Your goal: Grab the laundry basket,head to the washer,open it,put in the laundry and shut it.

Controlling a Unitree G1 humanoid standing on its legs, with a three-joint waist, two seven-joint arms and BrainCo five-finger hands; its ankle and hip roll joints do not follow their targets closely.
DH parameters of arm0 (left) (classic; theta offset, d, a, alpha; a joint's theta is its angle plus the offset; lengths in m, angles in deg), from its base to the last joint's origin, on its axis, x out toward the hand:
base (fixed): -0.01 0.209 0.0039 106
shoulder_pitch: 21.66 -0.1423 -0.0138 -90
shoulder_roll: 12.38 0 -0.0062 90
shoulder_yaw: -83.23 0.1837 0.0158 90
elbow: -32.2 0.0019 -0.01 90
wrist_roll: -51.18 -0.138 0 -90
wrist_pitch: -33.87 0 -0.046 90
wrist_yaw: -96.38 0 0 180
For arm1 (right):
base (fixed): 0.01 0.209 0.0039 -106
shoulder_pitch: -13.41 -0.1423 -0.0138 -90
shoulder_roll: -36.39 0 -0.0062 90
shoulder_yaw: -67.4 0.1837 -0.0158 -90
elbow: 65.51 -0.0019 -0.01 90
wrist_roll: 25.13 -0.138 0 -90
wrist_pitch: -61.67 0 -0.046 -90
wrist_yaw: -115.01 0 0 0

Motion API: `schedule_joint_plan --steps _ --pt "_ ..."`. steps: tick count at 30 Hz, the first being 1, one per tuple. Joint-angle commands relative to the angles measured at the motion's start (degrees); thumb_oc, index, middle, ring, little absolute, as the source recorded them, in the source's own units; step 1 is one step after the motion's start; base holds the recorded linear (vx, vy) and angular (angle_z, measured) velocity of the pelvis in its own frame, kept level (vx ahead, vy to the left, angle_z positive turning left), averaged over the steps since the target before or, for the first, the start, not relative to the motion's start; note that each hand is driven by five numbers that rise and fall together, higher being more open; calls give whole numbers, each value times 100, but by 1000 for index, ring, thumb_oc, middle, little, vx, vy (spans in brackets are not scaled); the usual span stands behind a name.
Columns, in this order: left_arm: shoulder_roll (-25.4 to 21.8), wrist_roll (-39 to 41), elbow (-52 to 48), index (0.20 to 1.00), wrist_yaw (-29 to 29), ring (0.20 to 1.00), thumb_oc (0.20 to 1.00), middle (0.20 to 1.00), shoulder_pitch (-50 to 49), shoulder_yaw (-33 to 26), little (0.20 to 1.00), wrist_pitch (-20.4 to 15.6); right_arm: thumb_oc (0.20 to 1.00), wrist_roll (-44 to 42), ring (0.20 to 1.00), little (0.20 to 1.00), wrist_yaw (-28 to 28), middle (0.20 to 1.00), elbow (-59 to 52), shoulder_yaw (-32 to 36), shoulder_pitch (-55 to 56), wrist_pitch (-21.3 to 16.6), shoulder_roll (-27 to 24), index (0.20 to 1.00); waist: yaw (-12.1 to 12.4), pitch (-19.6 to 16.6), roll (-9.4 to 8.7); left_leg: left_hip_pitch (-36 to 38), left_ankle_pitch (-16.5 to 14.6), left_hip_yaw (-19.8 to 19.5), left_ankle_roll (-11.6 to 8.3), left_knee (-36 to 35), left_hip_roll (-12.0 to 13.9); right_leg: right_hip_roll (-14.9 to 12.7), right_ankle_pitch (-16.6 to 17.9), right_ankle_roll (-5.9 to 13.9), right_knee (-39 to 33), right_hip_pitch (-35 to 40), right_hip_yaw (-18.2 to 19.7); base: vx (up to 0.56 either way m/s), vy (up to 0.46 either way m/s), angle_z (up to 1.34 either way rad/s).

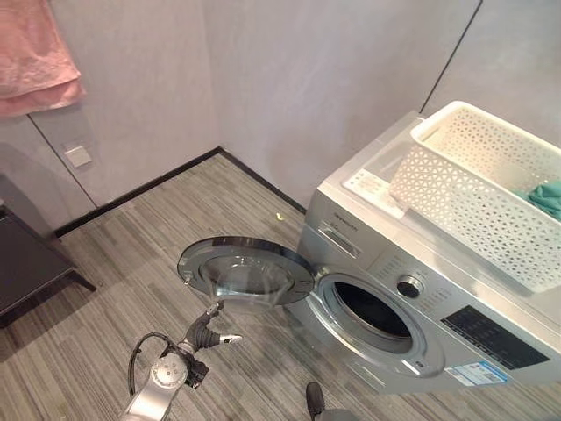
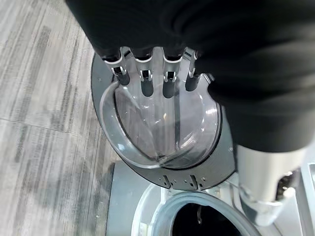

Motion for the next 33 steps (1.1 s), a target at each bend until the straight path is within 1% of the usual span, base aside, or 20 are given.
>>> schedule_joint_plan --steps 1,2,3,4,5,6,7,9,11,13,15,21,22,24,25,30,32,33 --pt "-331 169 -128 1000 108 1000 1000 1000 21 104 1000 -289 1000 144 1000 1000 166 1000 415 -1122 -1383 -163 -168 1000 285 -132 -271 301 402 -4 240 -234 -177 -178 -233 -26 811 -760 -92 18 -36 9" --pt "-320 188 -68 1000 121 1000 1000 1000 26 140 1000 -303 1000 197 1000 1000 208 1000 591 -1749 -1967 -191 -53 1000 275 -130 -258 279 431 -5 234 -235 -169 -171 -241 -32 798 -762 -95 29 -63 1" --pt "-278 200 97 1000 146 1000 1000 1000 81 263 1000 -302 1000 353 1000 1000 206 1000 1104 -2613 -2763 -244 278 1000 292 -119 -234 242 487 -8 221 -248 -142 -165 -258 -48 766 -765 -129 27 -50 -3" --pt "-246 201 106 1000 144 1000 1000 1000 73 244 1000 -307 1000 344 1000 1000 206 1000 1152 -2809 -2960 -255 304 1000 267 -124 -207 241 489 -7 221 -252 -142 -164 -258 -48 765 -768 -128 56 -52 -1" --pt "-222 194 201 1000 145 1000 1000 1000 107 311 1000 -298 1000 429 1000 1000 227 1000 1319 -2968 -3083 -269 433 1000 279 -117 -166 247 484 15 222 -262 -93 -132 -318 -52 751 -744 -153 18 -41 5" --pt "-138 210 311 1000 150 1000 1000 1000 167 360 1000 -297 1000 455 1000 1000 237 1000 1533 -3307 -3423 -298 582 1000 261 -93 -136 195 560 5 200 -254 -100 -140 -288 -68 743 -772 -161 55 -60 4" --pt "-82 228 360 1000 156 1000 1000 1000 205 401 1000 -284 1000 437 1000 1000 255 1000 1662 -3400 -3500 -300 683 1000 262 -90 -86 192 569 15 200 -268 -62 -112 -344 -72 726 -758 -186 -6 -67 1" --pt "-41 257 399 1000 172 1000 1000 1000 251 451 1000 -266 1000 404 1000 1000 328 1000 1886 -3516 -3604 -297 759 1000 267 -63 -81 102 680 -4 173 -288 -62 -124 -331 -101 698 -797 -226 13 -74 4" --pt "-43 270 376 1000 226 1000 1000 1000 265 483 1000 -231 1000 448 1000 1000 515 1000 2103 -3674 -3610 -274 677 1000 273 -25 -28 49 768 1 147 -325 18 -69 -423 -134 714 -806 -294 34 -80 9" --pt "-57 307 300 1000 301 1000 1000 1000 273 518 1000 -215 1000 564 1000 1000 595 1000 2407 -3755 -3625 -233 584 1000 279 -9 -19 0 859 -19 103 -353 67 -36 -478 -173 716 -807 -340 22 -70 5" --pt "-64 320 278 1000 309 1000 1000 1000 276 522 1000 -212 1000 613 1000 1000 591 1000 2538 -3775 -3667 -229 601 1000 280 2 -10 -21 896 -29 93 -365 84 -15 -491 -184 717 -810 -360 11 -53 6" --pt "-102 375 173 1000 347 1000 1000 1000 249 505 1000 -204 1000 753 1000 1000 653 1000 3222 -3664 -3582 -195 646 1000 305 6 50 -111 1165 -53 28 -412 162 69 -533 -222 675 -836 -373 13 -59 1" --pt "-131 371 120 1000 376 1000 1000 1000 230 512 1000 -188 959 793 959 959 682 959 3306 -3674 -3568 -188 626 959 306 -4 53 -131 1188 -57 19 -424 177 77 -547 -230 678 -847 -388 19 -70 -5" --pt "-164 385 39 1000 429 1000 1000 1000 172 476 1000 -173 959 892 959 959 801 959 3476 -3696 -3488 -161 582 959 317 13 90 -186 1300 -52 -7 -428 197 103 -575 -249 679 -866 -395 10 -57 -1" --pt "-169 386 33 1000 431 1000 1000 1000 168 475 1000 -170 937 892 937 937 801 937 3476 -3688 -3479 -162 583 937 317 7 87 -191 1301 -53 -8 -429 198 104 -576 -250 681 -871 -396 0 0 0" --pt "-197 416 -56 1000 498 1000 1000 1000 65 414 1000 -131 890 866 890 890 1029 890 3596 -3606 -3283 -119 560 890 329 57 184 -290 1532 -55 -49 -429 231 133 -629 -286 682 -925 -418 5 -31 2" --pt "-212 453 -116 1000 512 1000 1000 1000 29 378 1000 -112 903 842 903 903 1126 903 3562 -3520 -3128 -89 568 903 337 95 220 -335 1618 -54 -65 -428 246 140 -636 -298 686 -970 -429 -11 -36 0" --pt "-227 453 -124 1000 520 1000 1000 1000 13 372 1000 -114 937 840 937 937 1178 937 3559 -3518 -3107 -81 570 937 342 112 234 -356 1646 -51 -70 -428 248 147 -643 -302 681 -981 -427 -16 -31 1"
